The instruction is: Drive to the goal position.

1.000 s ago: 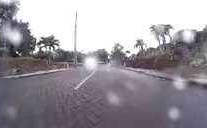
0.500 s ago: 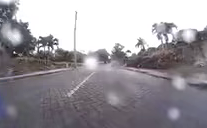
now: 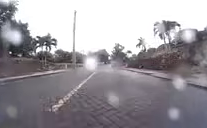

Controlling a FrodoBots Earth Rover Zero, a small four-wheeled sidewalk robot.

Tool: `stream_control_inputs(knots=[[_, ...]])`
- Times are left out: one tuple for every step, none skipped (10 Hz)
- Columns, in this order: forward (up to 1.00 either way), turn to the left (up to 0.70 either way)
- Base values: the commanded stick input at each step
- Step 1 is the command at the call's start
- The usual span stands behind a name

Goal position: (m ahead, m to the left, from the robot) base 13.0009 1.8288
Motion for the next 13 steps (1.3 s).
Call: stream_control_inputs(knots=[[1.0,0.0],[1.0,0.0],[1.0,0.0],[1.0,0.0],[1.0,0.0],[1.0,0.0],[1.0,0.0],[1.0,0.0],[1.0,0.0],[1.0,0.0],[1.0,0.0],[1.0,0.0],[1.0,0.0]])
